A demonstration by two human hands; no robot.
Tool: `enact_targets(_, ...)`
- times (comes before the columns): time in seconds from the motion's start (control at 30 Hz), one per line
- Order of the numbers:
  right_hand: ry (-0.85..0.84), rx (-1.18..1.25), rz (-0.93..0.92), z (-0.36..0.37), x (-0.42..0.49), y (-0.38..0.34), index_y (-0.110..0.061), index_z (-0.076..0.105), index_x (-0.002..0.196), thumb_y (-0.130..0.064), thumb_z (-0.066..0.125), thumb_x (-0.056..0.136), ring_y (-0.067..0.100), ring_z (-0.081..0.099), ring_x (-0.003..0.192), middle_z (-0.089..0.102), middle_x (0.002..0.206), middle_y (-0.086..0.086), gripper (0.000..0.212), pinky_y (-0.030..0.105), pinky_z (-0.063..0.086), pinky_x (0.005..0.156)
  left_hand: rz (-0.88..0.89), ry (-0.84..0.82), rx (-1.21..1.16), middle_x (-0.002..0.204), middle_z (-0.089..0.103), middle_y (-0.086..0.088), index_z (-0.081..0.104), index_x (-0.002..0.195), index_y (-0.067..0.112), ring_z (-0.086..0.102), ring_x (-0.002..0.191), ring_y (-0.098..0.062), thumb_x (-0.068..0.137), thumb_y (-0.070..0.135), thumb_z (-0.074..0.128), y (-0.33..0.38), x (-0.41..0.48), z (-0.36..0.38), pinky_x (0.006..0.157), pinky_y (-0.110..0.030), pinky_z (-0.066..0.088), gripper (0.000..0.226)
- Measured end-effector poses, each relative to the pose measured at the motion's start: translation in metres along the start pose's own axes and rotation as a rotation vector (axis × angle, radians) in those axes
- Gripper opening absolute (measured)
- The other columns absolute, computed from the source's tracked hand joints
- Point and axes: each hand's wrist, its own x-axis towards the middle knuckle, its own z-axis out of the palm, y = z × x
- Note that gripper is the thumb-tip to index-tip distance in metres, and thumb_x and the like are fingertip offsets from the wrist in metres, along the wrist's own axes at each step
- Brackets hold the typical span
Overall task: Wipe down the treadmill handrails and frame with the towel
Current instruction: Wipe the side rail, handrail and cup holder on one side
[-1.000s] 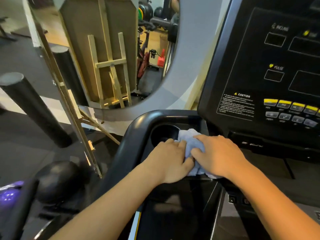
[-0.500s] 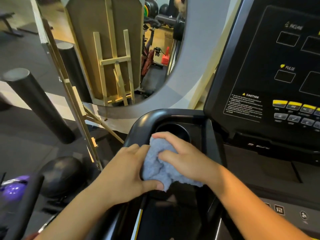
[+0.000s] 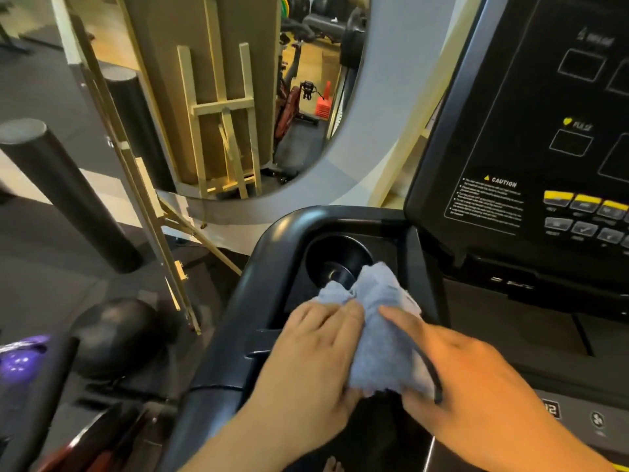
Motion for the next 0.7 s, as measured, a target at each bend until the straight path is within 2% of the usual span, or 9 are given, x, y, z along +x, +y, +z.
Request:
enact_targets(0.1, 0.029, 0.007, 0.116, -0.015, -0.013, 0.009, -0.074, -0.003, 0.13, -0.049, 0.057, 0.072, -0.007, 0.056, 0.069, 0.057, 0.083, -0.024, 0.086, 0.002, 0.04, 0.063, -0.004, 0.018, -0.01, 0.128, 0.055, 0.005, 0.052, 0.132, 0.015, 0.048, 0.121, -0.02, 0.075, 0.046, 0.064, 0.022, 0.022, 0.025, 0.11, -0.04, 0.033, 0.066)
enact_targets(0.17, -0.029, 0.058, 0.214, -0.024, -0.016, 0.005, -0.073, -0.002, 0.127, -0.051, 0.059, 0.069, -0.008, 0.051, 0.067, 0.053, 0.078, -0.026, 0.087, 0.005, 0.041, 0.065, 0.031, -0.02, 0.061, 0.124, 0.055, 0.004, 0.052, 0.129, 0.017, 0.049, 0.117, -0.022, 0.076, 0.044, 0.062, 0.027, 0.035, 0.031, 0.106, -0.04, 0.035, 0.061)
enact_targets(0.3, -0.084, -0.075, 0.203, -0.024, -0.006, -0.008, -0.072, -0.005, 0.129, -0.052, 0.057, 0.078, 0.002, 0.057, 0.101, 0.055, 0.119, -0.022, 0.083, 0.013, 0.038, 0.072, 0.063, -0.021, 0.077, 0.12, 0.059, 0.0, 0.052, 0.13, 0.014, 0.055, 0.112, -0.023, 0.077, 0.039, 0.067, 0.019, 0.039, 0.03, 0.097, -0.04, 0.045, 0.06)
enact_targets(0.4, -0.093, 0.042, 0.146, -0.019, -0.002, -0.002, -0.065, 0.005, 0.139, -0.039, 0.062, 0.078, 0.003, 0.056, 0.089, 0.06, 0.117, -0.016, 0.088, 0.014, 0.039, 0.068, 0.014, -0.011, 0.04, 0.118, 0.058, 0.005, 0.049, 0.125, 0.019, 0.052, 0.11, -0.017, 0.078, 0.044, 0.064, 0.007, 0.029, 0.018, 0.098, -0.035, 0.041, 0.055)
enact_targets(0.47, -0.089, 0.189, 0.203, -0.001, 0.016, -0.008, -0.069, 0.005, 0.137, -0.029, 0.064, 0.081, -0.001, 0.057, 0.087, 0.062, 0.106, -0.018, 0.09, 0.013, 0.045, 0.071, -0.031, 0.022, -0.036, 0.11, 0.056, 0.011, 0.05, 0.117, 0.026, 0.048, 0.101, -0.007, 0.077, 0.052, 0.064, -0.005, 0.018, 0.005, 0.088, -0.026, 0.035, 0.05)
enact_targets(0.57, -0.093, 0.111, 0.499, 0.027, 0.038, -0.028, -0.062, 0.027, 0.138, 0.004, 0.053, 0.089, -0.006, 0.06, 0.101, 0.066, 0.111, -0.02, 0.086, 0.003, 0.042, 0.084, -0.091, 0.056, -0.142, 0.099, 0.055, 0.016, 0.052, 0.107, 0.029, 0.044, 0.089, 0.0, 0.076, 0.058, 0.068, -0.027, -0.007, -0.015, 0.079, -0.019, 0.029, 0.045)
enact_targets(0.6, -0.09, 0.156, 0.415, 0.03, 0.043, -0.038, -0.055, 0.031, 0.14, 0.004, 0.055, 0.088, -0.001, 0.061, 0.101, 0.065, 0.111, -0.016, 0.082, 0.002, 0.042, 0.081, -0.109, 0.047, -0.173, 0.097, 0.055, 0.018, 0.053, 0.107, 0.029, 0.045, 0.088, 0.0, 0.076, 0.058, 0.068, -0.034, -0.014, -0.022, 0.077, -0.019, 0.033, 0.045)
enact_targets(0.63, -0.052, 0.216, 0.153, 0.032, 0.045, -0.042, -0.046, 0.031, 0.145, -0.003, 0.06, 0.086, 0.004, 0.06, 0.099, 0.063, 0.112, -0.012, 0.078, 0.003, 0.042, 0.079, -0.123, 0.032, -0.202, 0.097, 0.054, 0.02, 0.054, 0.11, 0.03, 0.047, 0.088, 0.001, 0.076, 0.059, 0.069, -0.041, -0.019, -0.028, 0.077, -0.02, 0.038, 0.047)
enact_targets(0.7, -0.031, 0.354, -0.089, 0.023, 0.045, -0.056, -0.041, 0.024, 0.149, -0.015, 0.062, 0.086, 0.01, 0.052, 0.109, 0.052, 0.126, -0.01, 0.078, 0.012, 0.041, 0.089, -0.163, 0.019, -0.26, 0.099, 0.055, 0.022, 0.051, 0.119, 0.037, 0.052, 0.093, 0.001, 0.073, 0.055, 0.073, -0.053, -0.025, -0.043, 0.08, -0.019, 0.043, 0.054)
